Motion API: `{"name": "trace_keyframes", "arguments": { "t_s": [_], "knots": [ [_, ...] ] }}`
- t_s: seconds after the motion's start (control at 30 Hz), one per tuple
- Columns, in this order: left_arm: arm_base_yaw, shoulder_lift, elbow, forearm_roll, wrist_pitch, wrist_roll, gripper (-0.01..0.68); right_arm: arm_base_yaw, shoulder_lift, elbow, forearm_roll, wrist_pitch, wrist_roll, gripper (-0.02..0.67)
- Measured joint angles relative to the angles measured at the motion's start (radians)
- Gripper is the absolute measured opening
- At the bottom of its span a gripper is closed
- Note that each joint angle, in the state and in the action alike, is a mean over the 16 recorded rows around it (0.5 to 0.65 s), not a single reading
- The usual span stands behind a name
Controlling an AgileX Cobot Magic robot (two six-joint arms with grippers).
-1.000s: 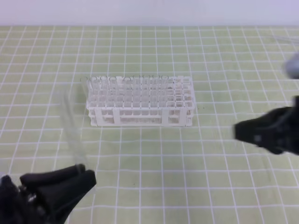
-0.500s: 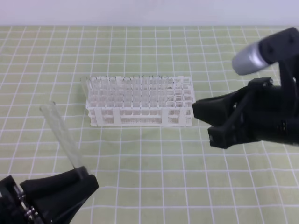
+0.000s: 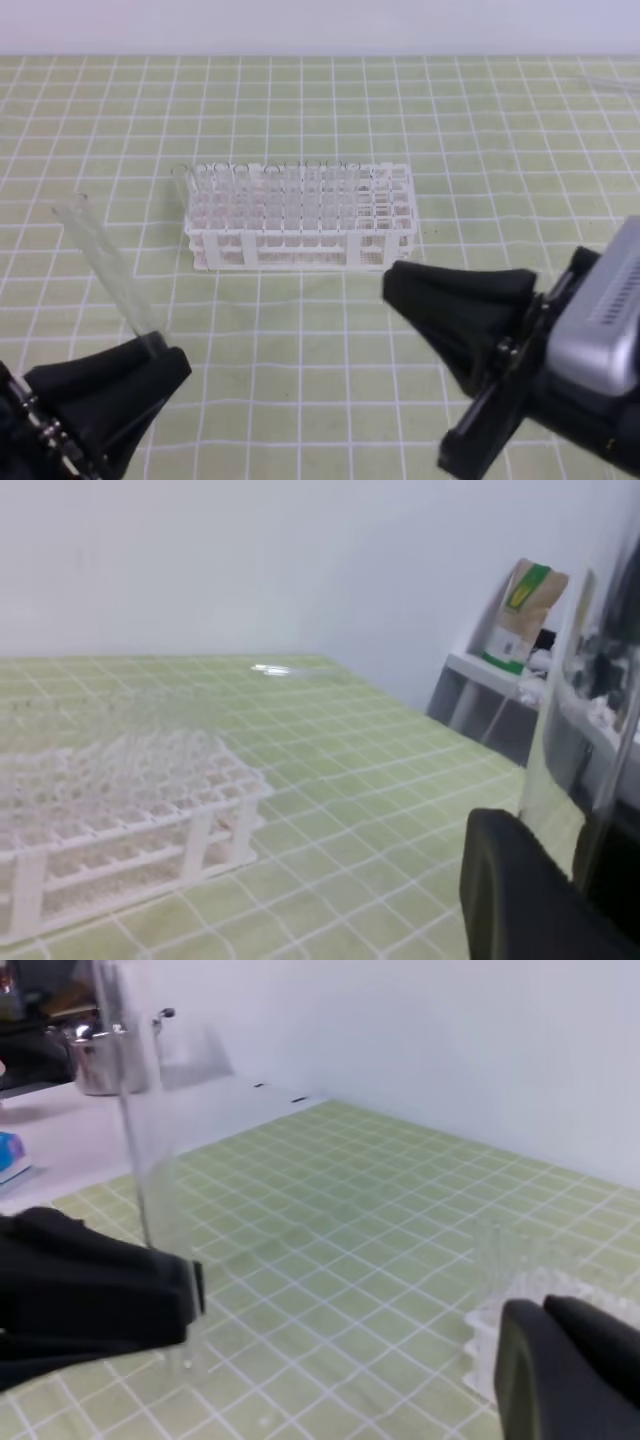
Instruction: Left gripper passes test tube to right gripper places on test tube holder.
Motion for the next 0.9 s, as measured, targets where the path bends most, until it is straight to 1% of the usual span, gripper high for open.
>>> {"name": "trace_keyframes", "arguments": {
  "t_s": [0.13, 0.27, 0.4, 0.5, 0.57, 0.8, 0.9],
  "knots": [
    [0.01, 0.043, -0.001, 0.034, -0.002, 0.006, 0.018, 0.05, 0.012, 0.017, 0.001, -0.051, 0.0, -0.017],
    [0.012, 0.109, -0.008, 0.072, -0.008, 0.008, 0.018, 0.078, 0.026, 0.016, 0.001, -0.067, 0.0, -0.012],
    [0.012, 0.187, -0.022, 0.122, -0.037, 0.004, 0.013, 0.095, 0.032, 0.012, 0.002, -0.075, 0.001, 0.023],
    [0.012, 0.243, -0.036, 0.148, -0.075, -0.007, 0.007, 0.104, 0.033, 0.008, 0.002, -0.079, 0.001, 0.081],
    [0.012, 0.279, -0.044, 0.158, -0.103, -0.017, 0.018, 0.109, 0.033, 0.005, 0.001, -0.086, 0.001, 0.131],
    [0.012, 0.371, -0.069, 0.192, -0.19, -0.055, 0.024, 0.114, 0.047, -0.006, -0.001, -0.132, 0.001, 0.319],
    [0.012, 0.39, -0.072, 0.197, -0.218, -0.069, 0.03, 0.114, 0.067, -0.016, -0.002, -0.155, 0.001, 0.382]
  ]
}}
